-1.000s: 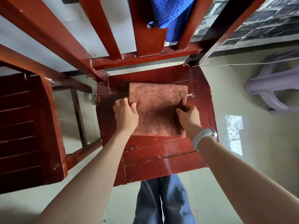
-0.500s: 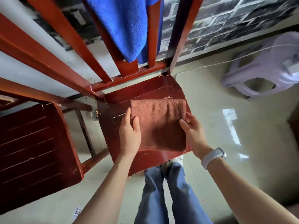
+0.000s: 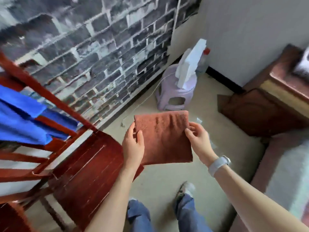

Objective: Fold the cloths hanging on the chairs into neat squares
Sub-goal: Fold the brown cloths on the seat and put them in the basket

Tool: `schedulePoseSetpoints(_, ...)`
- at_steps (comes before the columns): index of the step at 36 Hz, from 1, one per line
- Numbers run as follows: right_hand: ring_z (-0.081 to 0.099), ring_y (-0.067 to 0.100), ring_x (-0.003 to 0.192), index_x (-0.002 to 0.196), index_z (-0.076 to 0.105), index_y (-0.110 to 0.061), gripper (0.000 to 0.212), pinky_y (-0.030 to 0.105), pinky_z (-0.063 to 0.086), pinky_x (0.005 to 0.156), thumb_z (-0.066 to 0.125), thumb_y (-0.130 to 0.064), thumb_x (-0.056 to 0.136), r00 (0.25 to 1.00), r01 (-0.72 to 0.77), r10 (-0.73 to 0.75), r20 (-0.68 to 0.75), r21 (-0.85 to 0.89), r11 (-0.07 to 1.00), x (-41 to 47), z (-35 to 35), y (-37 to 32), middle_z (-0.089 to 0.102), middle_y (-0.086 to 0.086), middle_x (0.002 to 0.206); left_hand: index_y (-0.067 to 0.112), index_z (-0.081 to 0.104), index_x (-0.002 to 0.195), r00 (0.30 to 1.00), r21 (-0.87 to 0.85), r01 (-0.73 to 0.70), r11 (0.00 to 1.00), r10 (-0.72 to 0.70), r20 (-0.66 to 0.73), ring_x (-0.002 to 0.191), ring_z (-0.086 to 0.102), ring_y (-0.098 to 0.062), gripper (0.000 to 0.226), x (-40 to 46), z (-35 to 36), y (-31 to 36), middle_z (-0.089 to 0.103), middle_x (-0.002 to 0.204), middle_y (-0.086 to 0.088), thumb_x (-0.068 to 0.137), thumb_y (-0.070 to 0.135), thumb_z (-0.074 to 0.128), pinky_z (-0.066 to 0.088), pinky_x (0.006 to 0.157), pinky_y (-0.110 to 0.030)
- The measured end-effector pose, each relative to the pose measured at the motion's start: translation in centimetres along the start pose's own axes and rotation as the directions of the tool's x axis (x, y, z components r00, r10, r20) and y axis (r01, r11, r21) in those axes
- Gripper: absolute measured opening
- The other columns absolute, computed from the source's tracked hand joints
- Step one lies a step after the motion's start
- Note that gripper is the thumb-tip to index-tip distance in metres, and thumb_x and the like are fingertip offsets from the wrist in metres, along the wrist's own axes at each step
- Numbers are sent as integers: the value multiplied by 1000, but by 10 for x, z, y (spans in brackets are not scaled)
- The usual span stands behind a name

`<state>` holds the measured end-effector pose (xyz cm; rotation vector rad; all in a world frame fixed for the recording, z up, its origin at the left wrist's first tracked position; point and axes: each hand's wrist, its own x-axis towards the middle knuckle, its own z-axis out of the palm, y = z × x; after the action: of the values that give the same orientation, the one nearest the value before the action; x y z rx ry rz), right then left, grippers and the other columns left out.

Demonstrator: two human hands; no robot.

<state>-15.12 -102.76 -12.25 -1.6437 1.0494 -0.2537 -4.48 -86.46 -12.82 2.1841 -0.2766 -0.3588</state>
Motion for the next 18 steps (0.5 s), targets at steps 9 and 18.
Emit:
schedulePoseSetpoints(9, 58, 14, 92, 113, 57, -13, 24, 25, 48, 84, 51, -12, 90, 957, 17, 2, -291, 62, 998, 29, -225, 8, 60, -3, 98, 8, 49, 129, 967, -119, -186, 975, 203, 154, 108, 56, -21, 38, -19, 158, 182, 59, 122, -11, 92, 13, 50, 38, 85, -16)
schedulePoseSetpoints(18, 56, 10, 92, 113, 57, -13, 23, 27, 46, 83, 52, -15, 90, 851, 46, 39, -524, 148, 988, 77, -369, 22, 59, -6, 97, 5, 49, 128, 862, -126, -366, 922, 387, 327, 118, 51, -24, 38, 0, 292, 314, 57, 126, -12, 92, 15, 51, 37, 98, -26)
